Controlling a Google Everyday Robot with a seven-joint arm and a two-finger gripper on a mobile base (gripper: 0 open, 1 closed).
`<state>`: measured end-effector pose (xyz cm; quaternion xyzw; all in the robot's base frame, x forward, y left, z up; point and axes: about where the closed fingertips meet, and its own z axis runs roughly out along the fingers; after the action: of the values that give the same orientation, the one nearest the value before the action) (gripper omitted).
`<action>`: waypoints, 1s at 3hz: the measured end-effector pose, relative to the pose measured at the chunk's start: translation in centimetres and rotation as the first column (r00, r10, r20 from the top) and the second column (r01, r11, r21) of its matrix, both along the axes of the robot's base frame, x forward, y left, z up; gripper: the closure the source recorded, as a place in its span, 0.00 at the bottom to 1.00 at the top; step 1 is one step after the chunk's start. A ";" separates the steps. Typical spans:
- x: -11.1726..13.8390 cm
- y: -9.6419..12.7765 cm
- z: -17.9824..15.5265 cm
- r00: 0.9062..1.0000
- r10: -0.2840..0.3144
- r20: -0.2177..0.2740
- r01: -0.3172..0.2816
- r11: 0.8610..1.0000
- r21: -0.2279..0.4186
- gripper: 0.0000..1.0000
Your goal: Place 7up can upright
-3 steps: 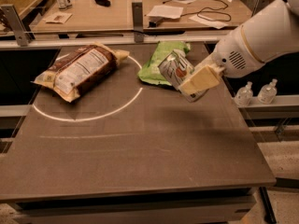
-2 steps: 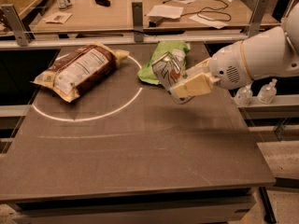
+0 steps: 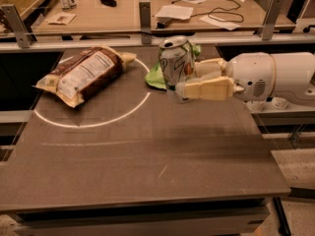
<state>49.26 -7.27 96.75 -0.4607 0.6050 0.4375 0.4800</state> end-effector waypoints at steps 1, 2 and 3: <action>-2.6 2.0 2.3 0.987 0.138 0.080 -0.145 0.985 0.090 1.00; -4.7 3.5 3.1 0.970 0.204 0.134 -0.215 0.974 0.071 1.00; -4.7 3.5 3.1 0.970 0.204 0.134 -0.215 0.974 0.070 1.00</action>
Offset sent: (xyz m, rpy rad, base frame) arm -0.0688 0.0463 0.0362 0.0630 -0.1811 0.2714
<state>44.53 -3.72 99.81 -0.5280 0.5024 0.4810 0.4873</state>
